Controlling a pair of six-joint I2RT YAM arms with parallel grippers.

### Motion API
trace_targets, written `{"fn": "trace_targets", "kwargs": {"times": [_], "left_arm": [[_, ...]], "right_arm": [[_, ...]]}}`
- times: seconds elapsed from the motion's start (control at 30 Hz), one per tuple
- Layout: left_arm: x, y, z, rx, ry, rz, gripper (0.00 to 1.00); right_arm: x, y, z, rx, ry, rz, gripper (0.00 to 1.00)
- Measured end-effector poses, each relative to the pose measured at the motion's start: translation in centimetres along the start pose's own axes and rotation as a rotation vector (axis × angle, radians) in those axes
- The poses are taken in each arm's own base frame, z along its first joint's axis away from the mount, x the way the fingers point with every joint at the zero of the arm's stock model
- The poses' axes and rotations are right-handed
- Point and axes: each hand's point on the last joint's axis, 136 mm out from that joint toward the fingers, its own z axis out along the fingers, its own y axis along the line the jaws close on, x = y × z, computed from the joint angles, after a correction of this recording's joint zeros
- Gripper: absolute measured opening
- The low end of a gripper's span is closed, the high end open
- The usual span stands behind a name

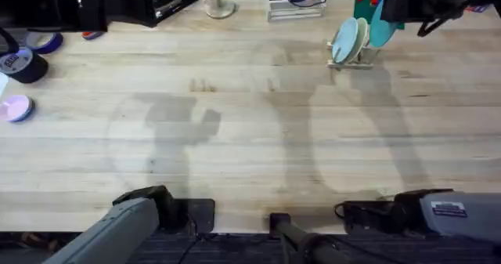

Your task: Pick up the plates from the table one by one and place each into a slot on the dish rack.

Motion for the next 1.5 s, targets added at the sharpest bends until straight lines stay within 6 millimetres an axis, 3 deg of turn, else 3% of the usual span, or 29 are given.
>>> {"fn": "trace_targets", "kwargs": {"times": [0.43, 0.8, 1.07, 1.5], "left_arm": [[0.0, 0.0, 0.0, 0.000, 0.000, 0.000, 0.995], [0.0, 0.0, 0.0, 0.000, 0.000, 0.000, 0.995], [0.0, 0.0, 0.0, 0.000, 0.000, 0.000, 0.995], [0.1, 0.0, 0.0, 0.000, 0.005, -0.001, 0.995]], "right_arm": [[1.0, 0.5, 2.5, 0.011, 0.063, -0.017, 0.027], [0.6, 0.7, 2.9, 0.009, 0.052, -0.014, 0.027], [1.8, 1.0, 5.0, 0.019, 0.112, -0.030, 0.027], [1.4, 1.1, 5.1, 0.017, 0.098, -0.026, 0.027]]}}
